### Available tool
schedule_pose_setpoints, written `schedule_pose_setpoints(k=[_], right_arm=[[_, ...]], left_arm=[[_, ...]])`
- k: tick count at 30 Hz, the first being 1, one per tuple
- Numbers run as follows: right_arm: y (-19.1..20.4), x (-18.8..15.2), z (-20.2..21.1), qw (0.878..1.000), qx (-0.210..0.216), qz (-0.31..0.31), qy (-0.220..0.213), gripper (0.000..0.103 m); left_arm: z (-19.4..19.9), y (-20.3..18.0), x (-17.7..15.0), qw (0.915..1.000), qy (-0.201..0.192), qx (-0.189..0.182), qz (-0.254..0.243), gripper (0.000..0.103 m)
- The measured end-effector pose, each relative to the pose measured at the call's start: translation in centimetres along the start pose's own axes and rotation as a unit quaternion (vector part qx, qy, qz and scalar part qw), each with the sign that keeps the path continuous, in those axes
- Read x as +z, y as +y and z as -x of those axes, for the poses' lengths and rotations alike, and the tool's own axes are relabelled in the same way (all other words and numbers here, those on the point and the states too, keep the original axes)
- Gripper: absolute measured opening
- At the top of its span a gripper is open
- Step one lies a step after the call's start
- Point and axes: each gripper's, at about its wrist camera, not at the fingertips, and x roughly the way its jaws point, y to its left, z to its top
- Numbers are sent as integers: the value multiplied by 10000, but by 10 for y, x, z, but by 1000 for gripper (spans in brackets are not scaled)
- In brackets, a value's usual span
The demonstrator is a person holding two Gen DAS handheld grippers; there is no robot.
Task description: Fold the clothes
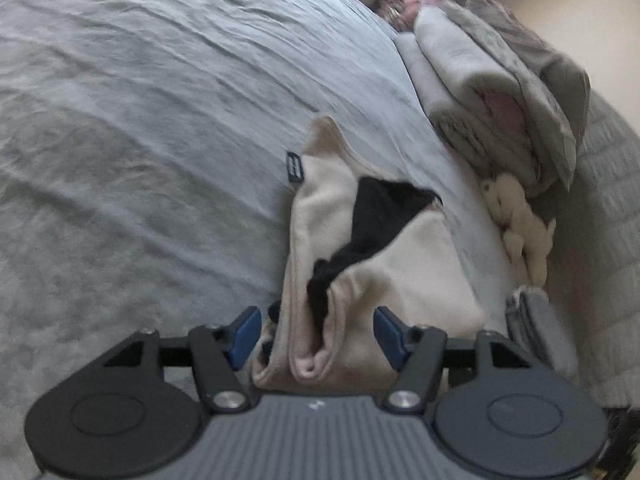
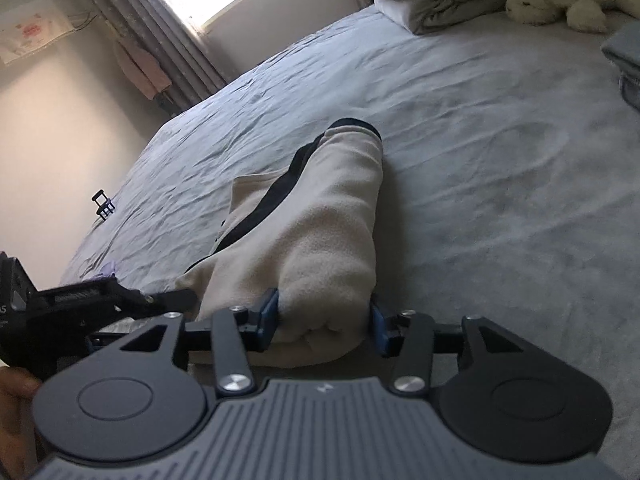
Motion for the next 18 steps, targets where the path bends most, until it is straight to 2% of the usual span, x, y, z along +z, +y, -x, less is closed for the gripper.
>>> schedule_pose_setpoints(k=[2,7,11,18], right_arm=[[-2,1,0,10000,4,-25,31,51],[-11,7,2,9989,273,-356,97,56],[-15,8,0,9975,356,-586,163,57],[-17,9,-3,9962,399,-755,196,59]], left_arm=[[-2,1,0,9999,38,-54,115,65],[-13,-10,-7,9996,129,184,-170,72],[-15,-15,-13,9988,-29,296,-379,72],[-17,-13,-15,9989,-113,204,-395,70]])
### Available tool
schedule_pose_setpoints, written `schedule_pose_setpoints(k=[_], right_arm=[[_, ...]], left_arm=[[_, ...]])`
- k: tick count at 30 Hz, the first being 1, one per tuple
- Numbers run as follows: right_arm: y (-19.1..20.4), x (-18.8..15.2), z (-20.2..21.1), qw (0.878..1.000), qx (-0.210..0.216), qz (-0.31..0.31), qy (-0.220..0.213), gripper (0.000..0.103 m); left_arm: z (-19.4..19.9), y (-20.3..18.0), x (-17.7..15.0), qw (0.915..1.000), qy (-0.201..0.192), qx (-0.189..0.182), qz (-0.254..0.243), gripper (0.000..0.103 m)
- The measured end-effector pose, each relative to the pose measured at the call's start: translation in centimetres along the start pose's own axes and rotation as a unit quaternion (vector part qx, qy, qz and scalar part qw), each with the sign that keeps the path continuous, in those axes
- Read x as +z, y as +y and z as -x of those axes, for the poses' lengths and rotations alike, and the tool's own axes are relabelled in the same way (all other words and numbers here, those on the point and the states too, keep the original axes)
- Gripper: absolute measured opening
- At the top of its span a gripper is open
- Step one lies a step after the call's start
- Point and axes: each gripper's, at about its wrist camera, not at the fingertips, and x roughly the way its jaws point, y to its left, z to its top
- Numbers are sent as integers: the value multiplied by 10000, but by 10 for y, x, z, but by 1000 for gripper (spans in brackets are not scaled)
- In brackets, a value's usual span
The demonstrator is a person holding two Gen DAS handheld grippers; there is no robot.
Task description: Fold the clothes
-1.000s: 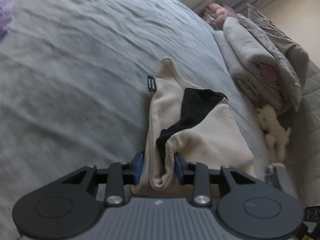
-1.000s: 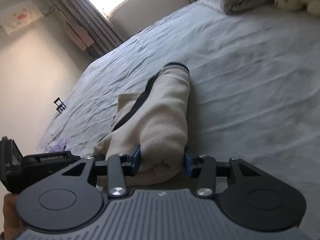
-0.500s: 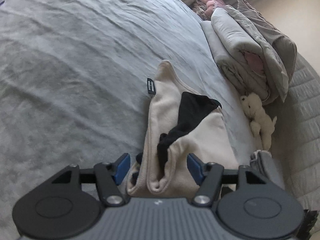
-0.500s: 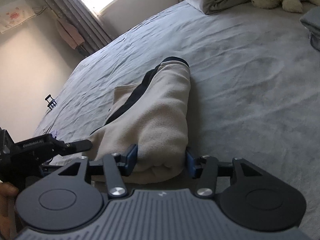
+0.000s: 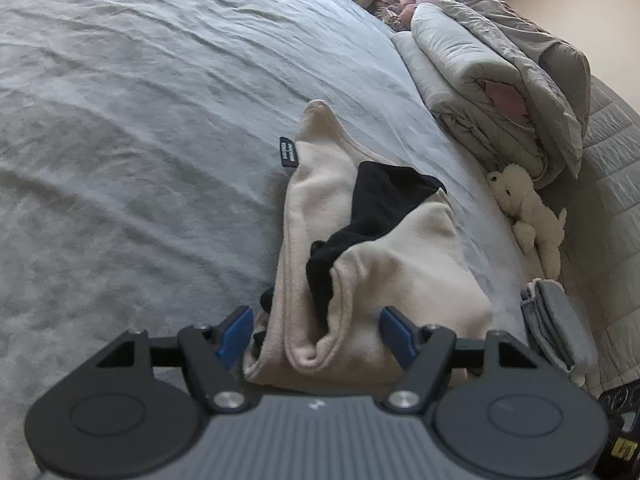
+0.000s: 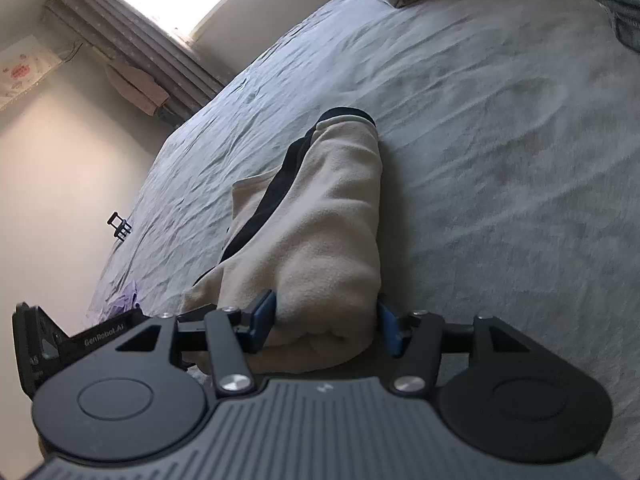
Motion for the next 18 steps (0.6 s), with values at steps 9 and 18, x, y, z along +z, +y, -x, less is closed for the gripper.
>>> schedule_pose_setpoints(k=[9,18], right_arm=[[-6,1,0,9996,127,-260,35,60],[-23,6,0,9941,435,-982,142,66]], left_arm=[[3,5,3,9997,49,-32,232,36],[6,5,4,9997,37,-25,248,32]])
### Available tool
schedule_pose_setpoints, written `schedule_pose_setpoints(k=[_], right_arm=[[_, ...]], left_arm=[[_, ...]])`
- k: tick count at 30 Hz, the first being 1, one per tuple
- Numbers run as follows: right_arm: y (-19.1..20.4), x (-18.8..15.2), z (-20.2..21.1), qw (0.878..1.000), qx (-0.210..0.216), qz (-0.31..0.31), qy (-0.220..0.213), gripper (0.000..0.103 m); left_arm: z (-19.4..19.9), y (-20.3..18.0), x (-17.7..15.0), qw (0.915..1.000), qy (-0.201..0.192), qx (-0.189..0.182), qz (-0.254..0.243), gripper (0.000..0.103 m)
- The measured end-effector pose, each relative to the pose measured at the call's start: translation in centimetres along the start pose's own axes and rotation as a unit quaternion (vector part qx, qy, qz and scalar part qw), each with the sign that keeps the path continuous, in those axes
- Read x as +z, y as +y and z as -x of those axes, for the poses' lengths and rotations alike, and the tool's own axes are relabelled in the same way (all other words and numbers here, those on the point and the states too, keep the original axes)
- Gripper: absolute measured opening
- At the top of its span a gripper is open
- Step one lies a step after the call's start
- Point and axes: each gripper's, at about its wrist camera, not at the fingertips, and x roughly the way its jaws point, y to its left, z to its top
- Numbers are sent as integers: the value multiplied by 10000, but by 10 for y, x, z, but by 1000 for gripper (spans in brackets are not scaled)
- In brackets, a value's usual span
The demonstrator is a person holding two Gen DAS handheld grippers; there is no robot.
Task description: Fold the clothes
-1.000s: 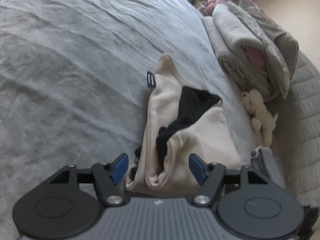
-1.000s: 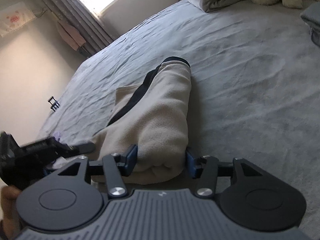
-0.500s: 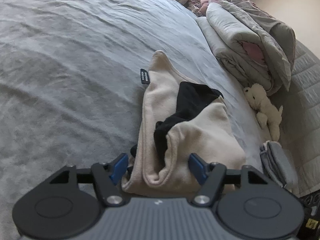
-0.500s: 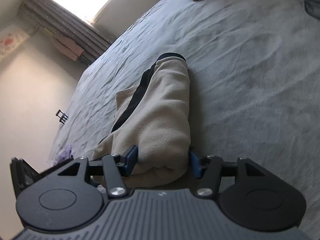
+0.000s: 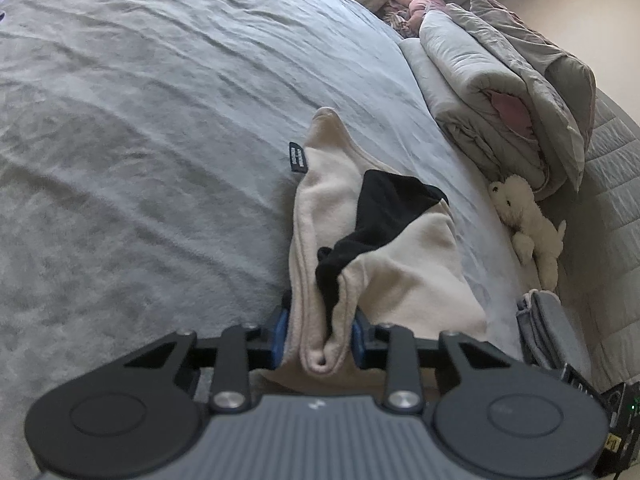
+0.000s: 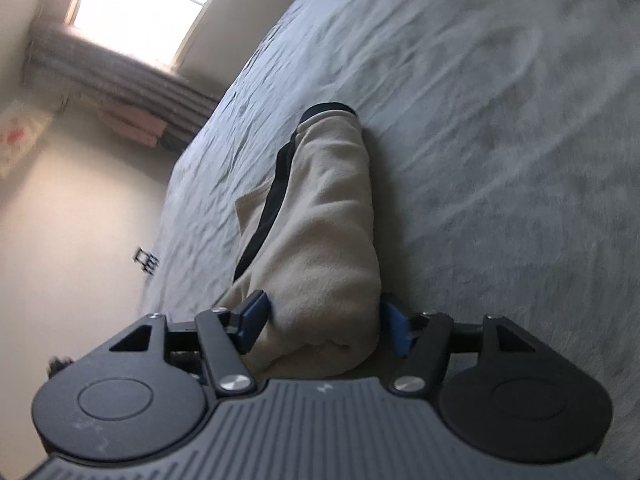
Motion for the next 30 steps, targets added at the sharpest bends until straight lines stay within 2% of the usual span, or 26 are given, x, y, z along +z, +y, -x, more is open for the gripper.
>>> schedule_pose_setpoints(k=[3,11,15,21,25,27,29,30], right_arm=[[0,0,-1,10000,0,-33,10,66],[29,-10,0,9913,-630,1141,-206,52],[55,-22,11,9665,-1030,2271,-603,49],[51,-21,11,9507,-1443,2710,-441,49],[37,-7,5,9655,-1306,2243,-221,49],[34,-4,3,9666,-1249,2232,-134,50],[44,-10,4,9544,-1343,2659,-215,57],[53,-18,6,9373,-1539,3100,-421,64]], left_arm=[[0,0,0,10000,16,6,-13,32],[4,-1,1,10000,72,-54,9,29],[3,-6,-6,9996,202,-160,-68,25],[0,-8,-10,9991,342,-224,-60,26],[0,0,-8,9984,420,-348,172,27],[0,0,-9,9983,434,-334,177,27],[0,-1,-9,9984,436,-323,148,27],[0,-2,-9,9984,438,-317,145,27]])
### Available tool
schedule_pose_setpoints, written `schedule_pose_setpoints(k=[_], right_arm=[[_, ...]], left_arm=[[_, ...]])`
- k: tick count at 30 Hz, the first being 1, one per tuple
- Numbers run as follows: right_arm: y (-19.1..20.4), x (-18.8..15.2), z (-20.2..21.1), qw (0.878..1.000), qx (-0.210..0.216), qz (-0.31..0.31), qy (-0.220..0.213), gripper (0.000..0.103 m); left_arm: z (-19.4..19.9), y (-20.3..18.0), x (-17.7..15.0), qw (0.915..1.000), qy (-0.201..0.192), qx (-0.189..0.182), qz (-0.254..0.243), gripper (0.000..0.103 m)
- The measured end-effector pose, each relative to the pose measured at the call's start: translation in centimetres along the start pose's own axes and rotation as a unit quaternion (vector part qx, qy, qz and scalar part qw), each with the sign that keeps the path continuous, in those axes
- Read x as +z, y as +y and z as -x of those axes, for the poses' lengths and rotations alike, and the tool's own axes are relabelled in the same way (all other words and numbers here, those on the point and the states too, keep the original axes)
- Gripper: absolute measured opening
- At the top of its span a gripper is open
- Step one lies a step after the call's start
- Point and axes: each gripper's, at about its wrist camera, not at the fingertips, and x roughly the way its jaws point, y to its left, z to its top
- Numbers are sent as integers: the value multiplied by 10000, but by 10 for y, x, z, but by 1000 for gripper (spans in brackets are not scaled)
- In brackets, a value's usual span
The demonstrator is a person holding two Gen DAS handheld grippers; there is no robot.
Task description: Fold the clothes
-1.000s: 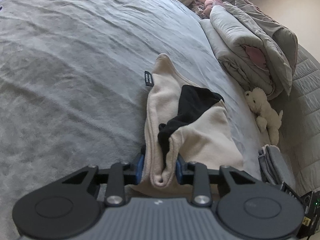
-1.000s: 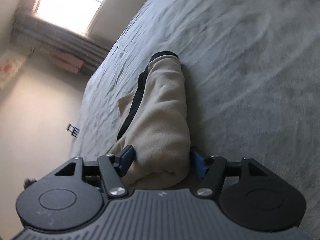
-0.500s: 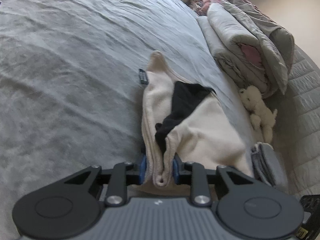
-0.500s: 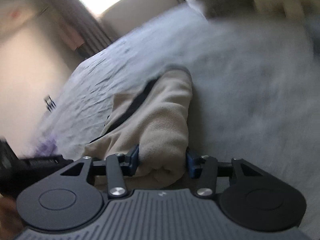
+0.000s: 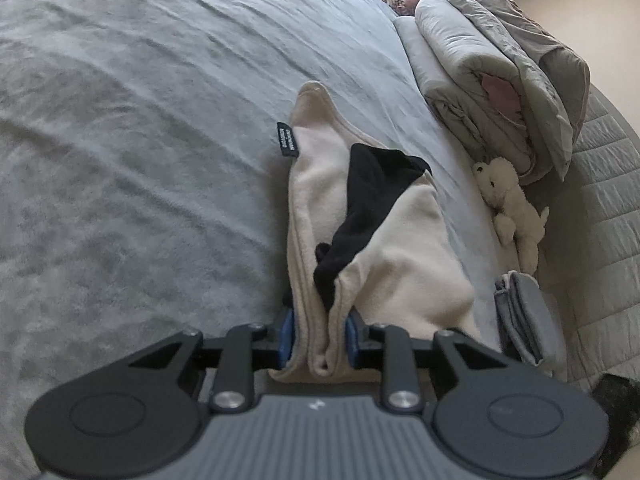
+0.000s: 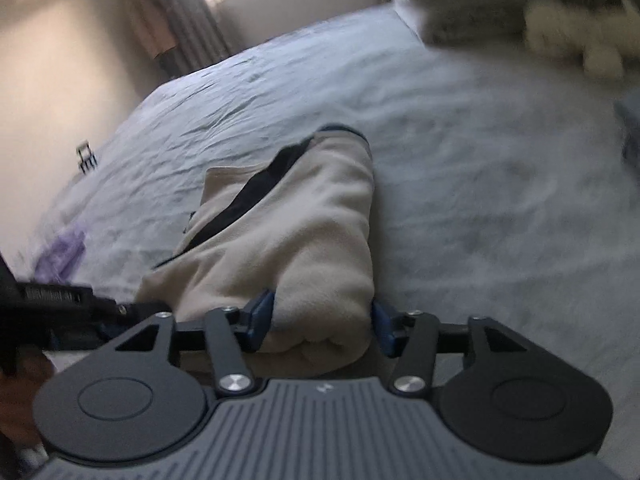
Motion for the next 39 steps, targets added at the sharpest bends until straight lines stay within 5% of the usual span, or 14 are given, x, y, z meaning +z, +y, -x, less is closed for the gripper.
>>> schedule_pose_setpoints(k=[2,4,7,10,12,16,21,29,34,36,39], right_arm=[[22,-3,11,9933,-526,935,-438,67],[52,-17,19,9639,-1089,2205,-1022,68],[80,-39,22,9341,-709,3251,-1293,68],[100,-59,7,9194,-215,3807,-959,68],[113,-75,-2,8992,-91,4311,-749,68],[124,-97,-12,8718,-58,4857,-629,70],[132,-96,-20,8662,-224,4922,-827,68],[148,-113,-34,8022,-794,5764,-1341,65],[150,-116,-36,7926,-898,5880,-1345,65],[152,-110,-42,8014,-799,5810,-1177,40],[153,-100,-43,8187,-718,5591,-1096,32]], left_arm=[[0,1,1,10000,17,11,13,27],[0,3,2,10000,39,0,41,27],[0,3,2,10000,53,-14,63,27],[1,3,2,9999,72,-40,86,27],[3,4,3,9999,91,-54,112,27],[4,5,3,9997,120,-76,181,26],[7,4,4,9996,125,-104,247,25],[8,7,5,9992,138,-160,353,25],[9,6,6,9993,129,-111,322,25],[12,7,7,9993,68,-116,335,26],[19,10,11,9985,-13,-255,493,28]])
